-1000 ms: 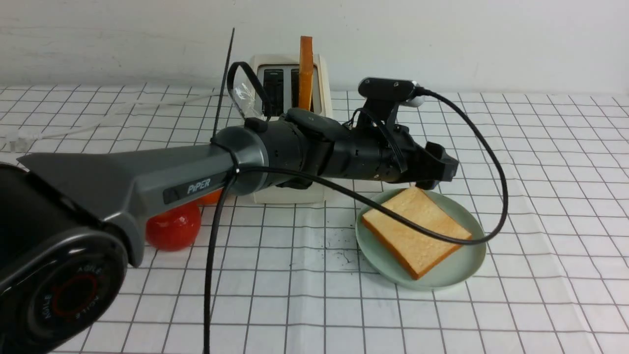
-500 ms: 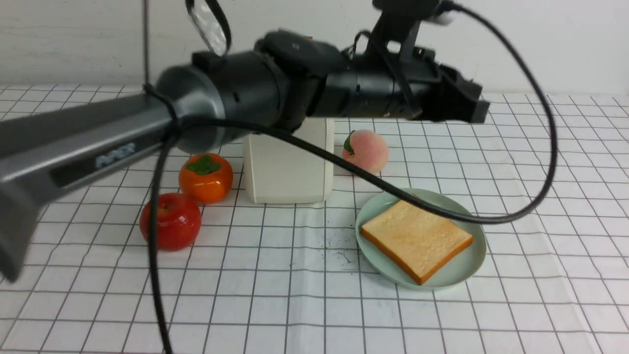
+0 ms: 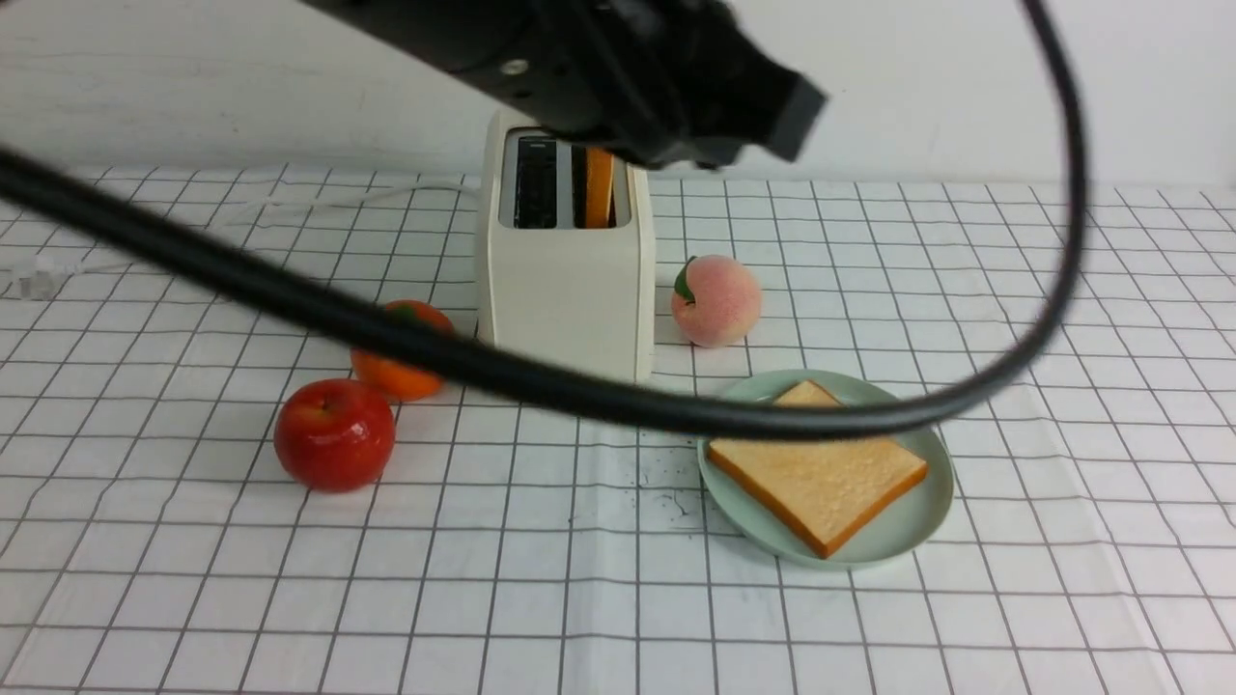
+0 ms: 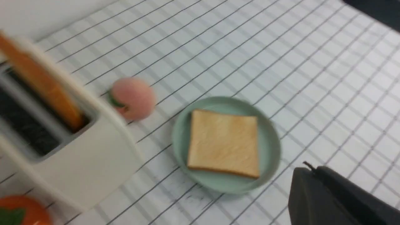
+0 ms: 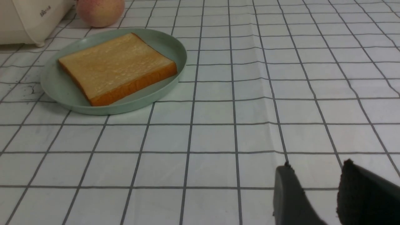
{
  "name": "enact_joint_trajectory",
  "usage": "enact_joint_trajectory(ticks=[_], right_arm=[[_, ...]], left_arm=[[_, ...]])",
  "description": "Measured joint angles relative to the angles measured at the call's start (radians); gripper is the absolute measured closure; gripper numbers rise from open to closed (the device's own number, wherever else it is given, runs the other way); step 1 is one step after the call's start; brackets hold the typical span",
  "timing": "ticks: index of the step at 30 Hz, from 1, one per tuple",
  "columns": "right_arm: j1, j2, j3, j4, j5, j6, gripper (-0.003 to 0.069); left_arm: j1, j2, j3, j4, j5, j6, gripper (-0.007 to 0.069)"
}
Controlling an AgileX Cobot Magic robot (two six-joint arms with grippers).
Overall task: Take toasted bread from bread machine on white checkered table place on plate.
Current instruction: 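Grasp the toast slice in the toaster and pull it up out of the slot with the right gripper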
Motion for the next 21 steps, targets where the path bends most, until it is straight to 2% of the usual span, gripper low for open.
enact_joint_trajectory(ticks=[1, 2, 5, 8, 11, 14, 20, 21], right_arm=[[0.0, 0.0, 0.0, 0.0, 0.0, 0.0, 0.0419], [0.0, 0.0, 0.0, 0.0, 0.0, 0.0, 0.0419], [0.0, 0.0, 0.0, 0.0, 0.0, 0.0, 0.0419], [0.0, 0.0, 0.0, 0.0, 0.0, 0.0, 0.0419], [0.0, 0.0, 0.0, 0.0, 0.0, 0.0, 0.0419], [0.0, 0.0, 0.0, 0.0, 0.0, 0.0, 0.0419], [0.0, 0.0, 0.0, 0.0, 0.0, 0.0, 0.0419], [0.0, 0.0, 0.0, 0.0, 0.0, 0.0, 0.0419]], left_arm=[[0.0, -0.006, 0.0, 0.012, 0.0, -0.009, 0.0638], [0.0, -0.058, 0.056, 0.091, -0.003, -0.066, 0.0638], [0.001, -0.148, 0.166, 0.156, -0.055, -0.123, 0.0638], [0.001, -0.332, 0.353, 0.219, -0.208, -0.232, 0.0638], [0.002, -0.437, 0.471, 0.235, -0.287, -0.287, 0.0638], [0.002, -0.593, 0.674, 0.248, -0.402, -0.347, 0.0638], [0.002, -0.905, 1.03, 0.252, -0.579, -0.391, 0.0638], [0.002, -0.916, 1.041, 0.252, -0.583, -0.393, 0.0638]])
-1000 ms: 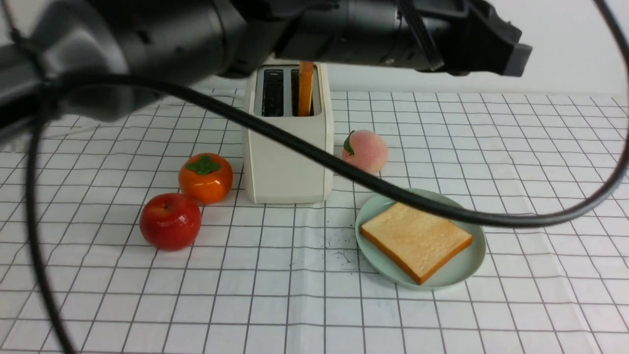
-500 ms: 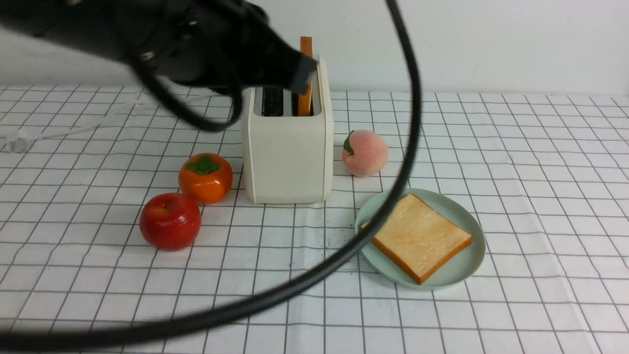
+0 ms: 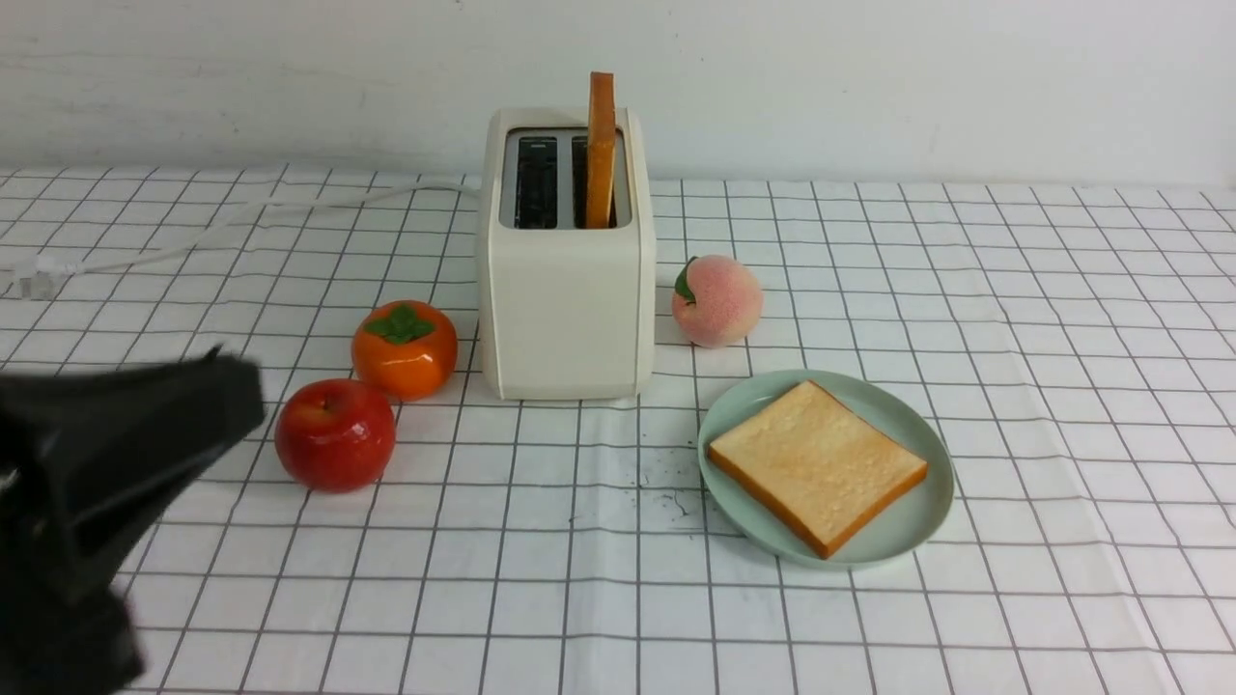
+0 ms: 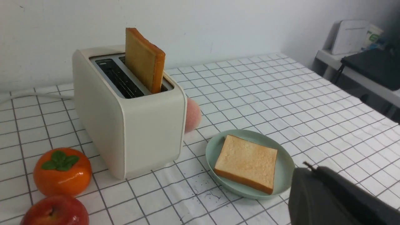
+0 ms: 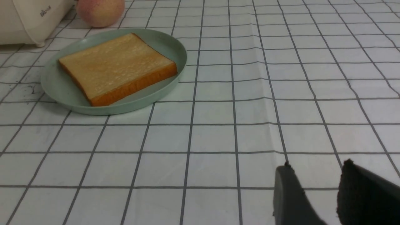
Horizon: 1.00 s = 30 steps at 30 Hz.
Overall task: Take toasted bread from bread machine on white checkered table place on plate.
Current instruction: 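Grasp the toast slice in the toaster and pull it up out of the slot with the right gripper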
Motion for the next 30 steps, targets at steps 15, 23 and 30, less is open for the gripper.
enact_joint_trajectory(ticks=[15, 23, 30], right_arm=[[0.0, 0.0, -0.002, 0.441, -0.302, 0.199, 0.0419], [0.05, 0.385, -0.451, 0.469, 0.157, 0.017, 0.0577], [0.066, 0.996, -0.98, 0.454, 0.68, -0.185, 0.0641]], left_arm=[[0.0, -0.423, 0.366, 0.01, -0.041, -0.02, 0.0638], [0.0, -0.423, 0.367, 0.016, -0.05, -0.02, 0.0638], [0.0, -0.423, 0.367, 0.016, -0.05, -0.02, 0.0638]])
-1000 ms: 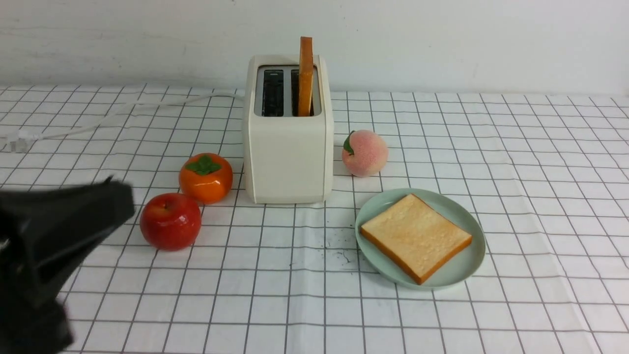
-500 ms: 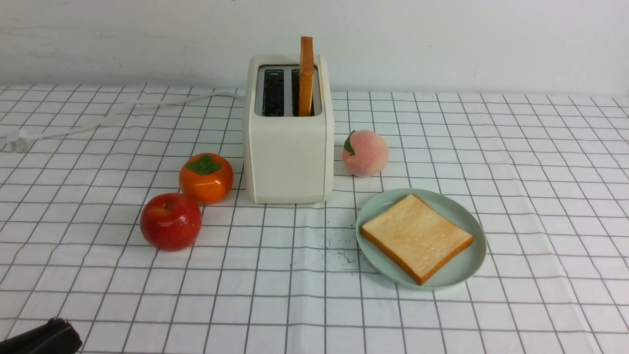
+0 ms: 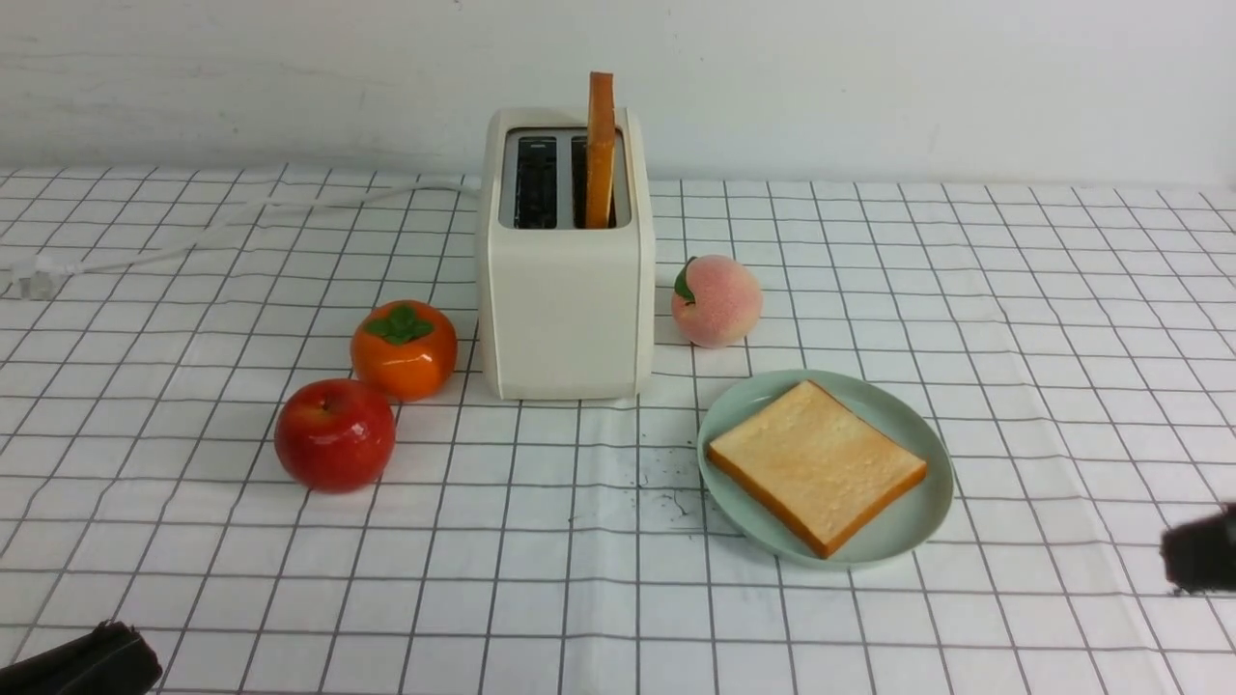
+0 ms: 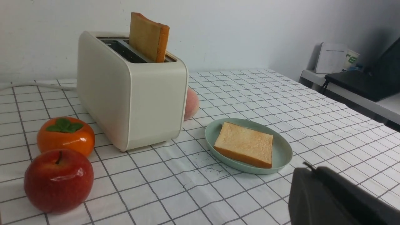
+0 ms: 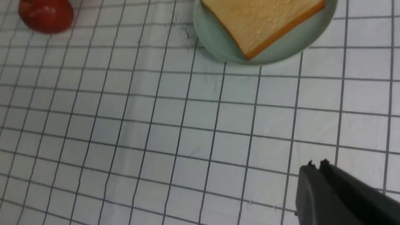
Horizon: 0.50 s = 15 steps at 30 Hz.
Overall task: Take toasted bread from bread machine on white checkered table place on plate.
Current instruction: 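Grasp the toast slice in the toaster and pull it up out of the slot with the right gripper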
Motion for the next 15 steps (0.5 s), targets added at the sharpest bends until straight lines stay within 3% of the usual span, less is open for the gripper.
enact_joint_trajectory(ticks=[4, 5, 7, 8, 9, 11, 15], right_arm=[[0.068, 0.227, -0.222, -0.031, 0.072, -0.011, 0.0642], [0.15, 0.344, -0.348, -0.082, 0.081, 0.018, 0.0642], [0.196, 0.399, -0.435, -0.129, 0.081, 0.046, 0.0642], [0.276, 0.496, -0.556, -0.191, 0.081, 0.098, 0.0642], [0.276, 0.496, -0.556, -0.2, 0.081, 0.106, 0.0642], [0.368, 0.651, -0.792, -0.298, 0.082, 0.174, 0.064], [0.427, 0.846, -1.069, -0.336, 0.102, 0.208, 0.063]], left_arm=[[0.0, 0.0, 0.0, 0.0, -0.003, 0.0, 0.0638], [0.0, 0.001, 0.0, 0.0, -0.003, 0.0, 0.0638], [0.0, 0.001, 0.0, 0.0, -0.003, 0.0, 0.0638], [0.0, 0.001, 0.0, 0.0, -0.003, 0.0, 0.0638], [0.0, 0.001, 0.0, 0.0, -0.003, 0.0, 0.0638], [0.0, 0.001, 0.0, 0.0, -0.003, 0.0, 0.0638], [0.0, 0.001, 0.0, 0.0, -0.003, 0.0, 0.0638]])
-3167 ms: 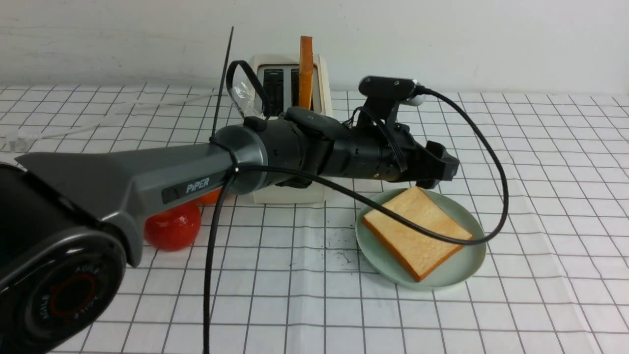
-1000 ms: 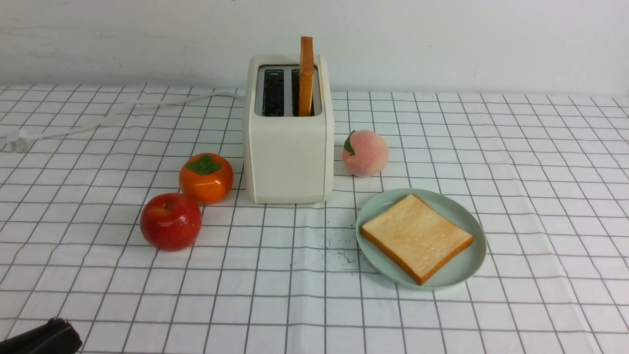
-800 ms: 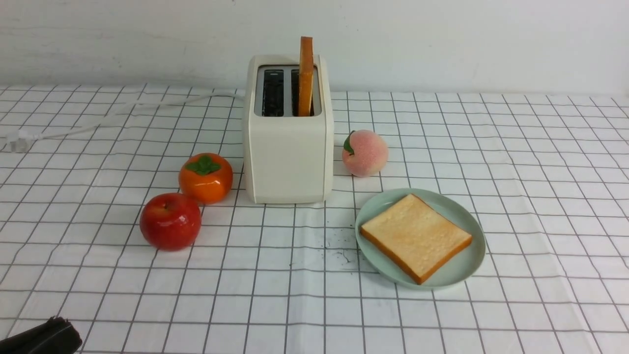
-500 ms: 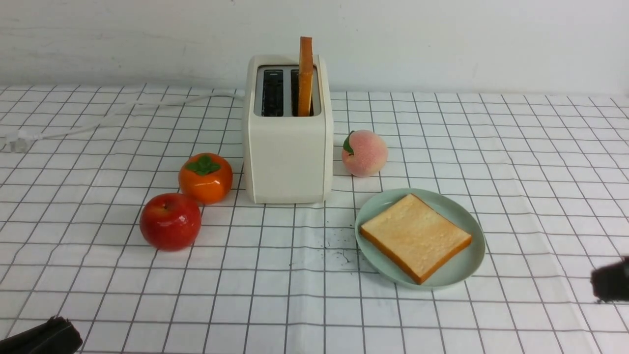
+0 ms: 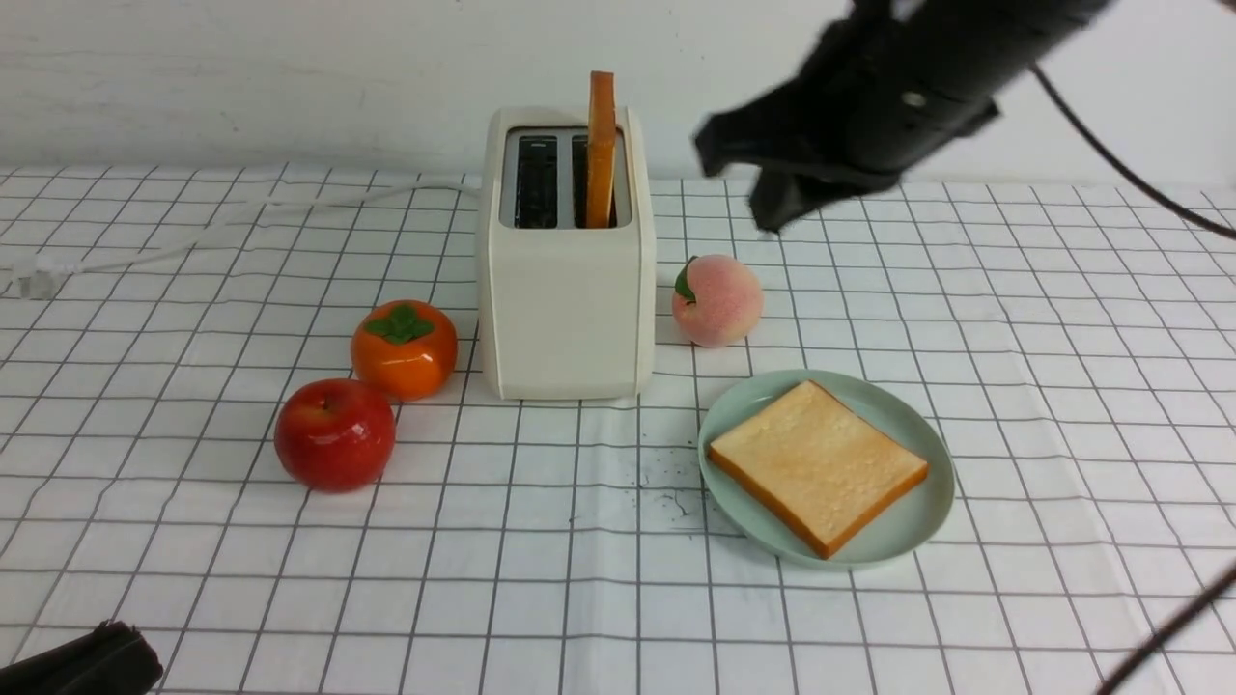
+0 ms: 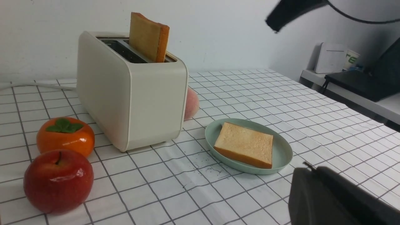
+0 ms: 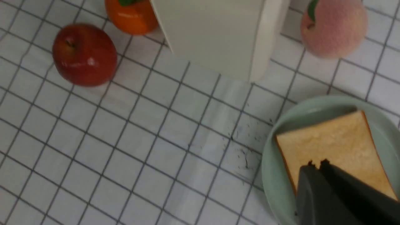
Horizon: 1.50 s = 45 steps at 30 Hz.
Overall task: Take toasted bread from bread machine on white checkered table place on plate.
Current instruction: 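Grasp the toast slice in the toaster and pull it up out of the slot with the right gripper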
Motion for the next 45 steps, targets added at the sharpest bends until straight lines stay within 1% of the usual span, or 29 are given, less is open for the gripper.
enact_joint_trajectory(ticks=[1, 2, 5, 6, 7, 8, 9, 11, 12, 13, 14, 15, 18, 20, 22, 24, 27, 29, 34, 35, 36, 38, 41, 45], right_arm=[[0.011, 0.068, -0.082, -0.002, 0.021, 0.003, 0.0621], [0.013, 0.079, -0.115, -0.003, 0.031, 0.004, 0.0617], [0.024, 0.257, -0.394, -0.018, 0.08, 0.024, 0.0574], [0.024, 0.266, -0.394, -0.018, 0.082, 0.027, 0.0571], [0.024, 0.332, -0.502, -0.031, 0.089, 0.05, 0.0543], [0.024, 0.34, -0.527, -0.036, 0.089, 0.058, 0.0533], [0.024, 0.39, -0.608, -0.062, 0.092, 0.091, 0.0489], [0.024, 0.451, -0.696, -0.096, 0.092, 0.129, 0.0419], [0.024, 0.481, -0.729, -0.116, 0.087, 0.144, 0.0382], [0.024, 0.49, -0.734, -0.123, 0.083, 0.151, 0.0366], [0.024, 0.517, -0.751, -0.144, 0.061, 0.167, 0.0313], [0.024, 0.535, -0.756, -0.153, 0.037, 0.172, 0.0277], [0.024, 0.576, -0.76, -0.155, -0.04, 0.183, 0.0189], [0.024, 0.595, -0.76, -0.155, -0.095, 0.183, 0.0153], [0.024, 0.611, -0.76, -0.164, -0.137, 0.186, 0.0136], [0.024, 0.619, -0.76, -0.182, -0.163, 0.186, 0.0134], [0.024, 0.638, -0.761, -0.232, -0.207, 0.186, 0.0156], [0.024, 0.654, -0.761, -0.252, -0.229, 0.186, 0.0193], [0.024, 0.683, -0.761, -0.259, -0.236, 0.186, 0.0323], [0.024, 0.688, -0.761, -0.26, -0.236, 0.186, 0.0376], [0.024, 0.688, -0.761, -0.259, -0.236, 0.186, 0.0382], [0.024, 0.69, -0.761, -0.259, -0.236, 0.186, 0.0462], [0.024, 0.69, -0.761, -0.264, -0.236, 0.186, 0.0508], [0.024, 0.69, -0.761, -0.265, -0.236, 0.186, 0.0531]], left_arm=[[0.0, 0.0, 0.0, 0.001, 0.0, 0.0, 0.0638], [0.0, 0.0, 0.0, 0.001, 0.0, 0.0, 0.0638], [0.0, 0.0, 0.0, 0.005, 0.0, 0.0, 0.0638], [0.0, 0.0, 0.0, 0.006, 0.0, 0.0, 0.0638], [0.0, 0.0, 0.0, 0.007, 0.0, 0.0, 0.0638], [0.0, 0.0, 0.0, 0.007, 0.0, 0.0, 0.0638], [0.0, 0.0, 0.0, 0.007, 0.0, 0.0, 0.0638], [0.0, 0.0, 0.0, 0.007, 0.0, 0.0, 0.0638], [0.0, 0.0, 0.0, 0.007, 0.0, 0.0, 0.0638], [0.0, 0.0, 0.0, 0.007, 0.0, 0.0, 0.0638], [0.0, 0.0, 0.0, 0.007, 0.0, 0.0, 0.0638], [0.0, 0.0, 0.0, 0.007, 0.0, 0.0, 0.0638], [0.0, 0.0, 0.0, 0.007, 0.0, 0.0, 0.0638], [0.0, 0.0, 0.0, 0.007, -0.001, 0.0, 0.0638], [0.0, 0.0, 0.0, 0.007, -0.001, 0.0, 0.0638], [0.0, 0.0, 0.0, 0.007, -0.002, 0.0, 0.0638], [0.0, 0.0, 0.0, 0.007, -0.003, 0.0, 0.0638], [0.0, 0.0, 0.0, 0.007, -0.003, 0.0, 0.0638], [0.0, 0.0, 0.0, 0.007, -0.003, 0.0, 0.0638], [0.0, 0.0, 0.0, 0.007, -0.003, 0.0, 0.0638], [0.0, 0.0, 0.0, 0.007, -0.003, 0.0, 0.0638], [0.0, 0.0, 0.0, 0.007, -0.003, 0.0, 0.0638], [0.0, 0.0, 0.0, 0.007, -0.003, 0.0, 0.0638], [0.0, 0.0, 0.0, 0.007, -0.003, 0.0, 0.0638]])
